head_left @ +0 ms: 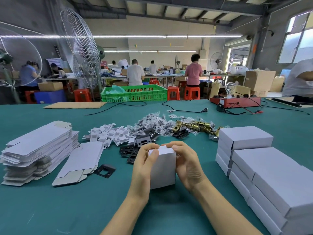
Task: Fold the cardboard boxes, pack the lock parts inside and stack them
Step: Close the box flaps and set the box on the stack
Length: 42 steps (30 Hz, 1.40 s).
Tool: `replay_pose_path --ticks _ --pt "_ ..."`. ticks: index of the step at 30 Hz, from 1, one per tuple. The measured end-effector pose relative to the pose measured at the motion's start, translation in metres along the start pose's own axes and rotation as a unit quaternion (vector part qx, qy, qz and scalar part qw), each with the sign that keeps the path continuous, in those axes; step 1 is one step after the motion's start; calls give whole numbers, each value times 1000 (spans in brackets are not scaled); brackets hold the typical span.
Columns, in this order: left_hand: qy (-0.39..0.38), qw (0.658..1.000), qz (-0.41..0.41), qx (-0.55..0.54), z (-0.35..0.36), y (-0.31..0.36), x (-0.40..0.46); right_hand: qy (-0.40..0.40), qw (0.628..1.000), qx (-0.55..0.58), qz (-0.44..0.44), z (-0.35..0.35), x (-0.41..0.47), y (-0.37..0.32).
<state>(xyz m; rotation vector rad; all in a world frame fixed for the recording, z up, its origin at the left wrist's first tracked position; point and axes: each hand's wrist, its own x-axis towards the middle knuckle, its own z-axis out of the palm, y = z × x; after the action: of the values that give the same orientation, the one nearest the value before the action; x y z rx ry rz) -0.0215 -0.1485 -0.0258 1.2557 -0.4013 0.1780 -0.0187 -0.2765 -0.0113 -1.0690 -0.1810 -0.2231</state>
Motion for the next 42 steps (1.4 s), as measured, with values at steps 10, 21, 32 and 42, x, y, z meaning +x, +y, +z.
replay_pose_path --ticks 10,21,32,42 --pt "88 992 38 81 -3 -3 3 8 984 -155 -93 6 -8 4" --pt "62 982 104 142 3 -4 0 151 881 -320 -314 28 -19 33" --pt "46 981 124 143 0 -7 0 132 900 -284 -304 23 -18 37" --pt "36 974 150 165 -3 -12 2 71 893 -310 -317 16 -18 36"
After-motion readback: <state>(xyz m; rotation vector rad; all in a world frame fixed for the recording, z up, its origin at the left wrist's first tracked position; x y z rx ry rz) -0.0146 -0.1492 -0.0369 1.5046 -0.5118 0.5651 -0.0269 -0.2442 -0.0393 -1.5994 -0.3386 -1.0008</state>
